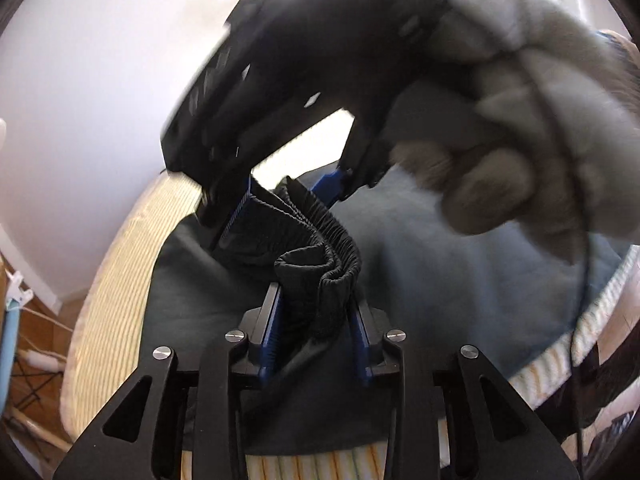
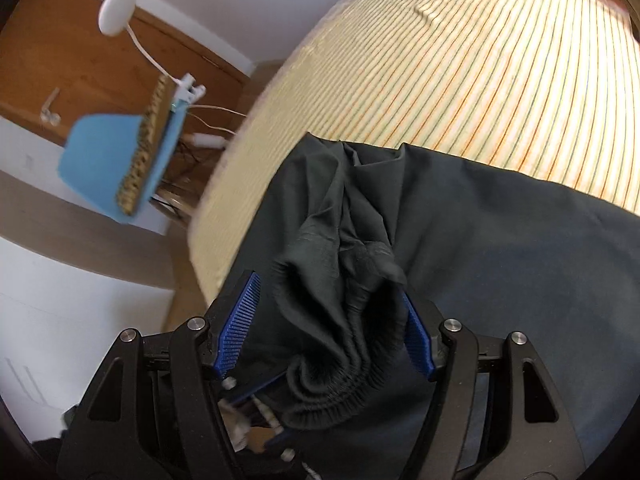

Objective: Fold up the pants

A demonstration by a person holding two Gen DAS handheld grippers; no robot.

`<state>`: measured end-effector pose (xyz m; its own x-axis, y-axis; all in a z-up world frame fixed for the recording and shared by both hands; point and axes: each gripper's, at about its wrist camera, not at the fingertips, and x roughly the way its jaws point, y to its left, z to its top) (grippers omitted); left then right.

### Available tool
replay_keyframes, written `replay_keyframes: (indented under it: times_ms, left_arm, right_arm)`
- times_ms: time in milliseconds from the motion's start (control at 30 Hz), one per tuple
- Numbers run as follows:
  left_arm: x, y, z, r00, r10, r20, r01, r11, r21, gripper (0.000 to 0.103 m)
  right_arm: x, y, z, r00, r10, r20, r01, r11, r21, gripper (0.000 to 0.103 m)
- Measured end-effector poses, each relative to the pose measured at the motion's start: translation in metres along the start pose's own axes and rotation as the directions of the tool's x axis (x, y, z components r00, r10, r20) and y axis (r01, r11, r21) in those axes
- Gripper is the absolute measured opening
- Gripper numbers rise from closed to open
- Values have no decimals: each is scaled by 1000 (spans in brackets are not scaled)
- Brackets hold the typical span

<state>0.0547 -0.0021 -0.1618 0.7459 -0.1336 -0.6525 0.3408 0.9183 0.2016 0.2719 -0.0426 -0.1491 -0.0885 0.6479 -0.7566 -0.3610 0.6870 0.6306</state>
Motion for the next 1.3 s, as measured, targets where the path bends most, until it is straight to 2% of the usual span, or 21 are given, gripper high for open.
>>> replay_keyframes:
  times_ms: [33,67,133,200,300,367,467,500,533,600,700,767,833,967,1000,1033,1067,1100,1200,1267,1300]
  left_arm:
    - [-5,0,-1,1000,-12,6,12,1000,5,31]
    - [-12,1,-2,999,-39,9,39,999,-6,31]
    - [-30,16,-3,992,-120,36,123,988,-93,31]
    - [-39,33,-2,987,-146,66,155,974,-166,31]
    - [-37,64,1,988,-132,74,147,953,-263,31]
    - [-27,81,-1,981,-185,55,193,916,-352,31]
    - [-2,94,-5,949,-315,28,291,833,-470,31]
    - [3,90,-6,940,-340,19,307,823,-478,31]
    - [8,86,-8,934,-357,3,315,821,-477,31]
    - [9,65,-16,927,-372,-42,318,841,-438,32]
    - [21,64,1,941,-334,-46,297,885,-359,32]
    - [24,66,2,941,-335,-46,296,881,-368,32]
    - [26,68,3,940,-338,-46,297,876,-381,34]
    - [26,67,2,942,-332,-49,292,883,-368,34]
    - [23,68,2,943,-329,-51,290,886,-361,34]
    - [20,70,3,945,-323,-57,284,892,-352,34]
    - [14,71,2,949,-311,-54,274,896,-348,34]
    - [9,74,3,955,-292,-44,260,901,-347,34]
    - [-16,100,7,985,-170,17,164,917,-362,34]
    - [-25,120,10,997,-66,36,75,921,-383,34]
    - [-27,133,11,999,-26,34,37,914,-405,34]
  right_arm:
    - [2,-1,1,1000,-27,-1,27,1000,6,69]
    - [3,-4,2,999,-36,-2,36,999,15,61]
    - [3,-15,2,1000,-21,7,21,998,53,50]
    - [-2,-30,0,999,25,24,-28,993,112,50]
    - [-9,-48,-4,994,93,55,-101,978,185,50]
    - [-12,-53,-7,991,116,70,-128,971,202,50]
    - [-14,-57,-11,989,127,70,-139,967,214,50]
    - [-14,-58,-12,989,129,72,-142,965,220,50]
    - [-14,-60,-13,988,136,76,-150,962,227,50]
    - [-16,-64,-18,985,152,82,-167,957,238,52]
    - [-20,-67,-25,980,175,95,-194,949,247,60]
    - [-23,-65,-30,980,169,102,-189,955,228,64]
    - [-22,-57,-32,984,152,95,-168,967,190,64]
    - [-14,-41,-30,990,108,92,-120,984,129,63]
    - [-12,-39,-30,991,97,93,-108,986,123,60]
    - [-11,-39,-28,991,93,96,-105,987,124,49]
    - [-10,-39,-26,991,90,95,-102,986,129,31]
    - [-10,-40,-25,991,91,94,-103,986,134,25]
    - [-13,-39,-24,989,95,116,-110,985,133,20]
    - [-18,-40,-25,987,96,131,-113,985,131,18]
    - [-21,-38,-25,986,92,138,-110,986,128,18]
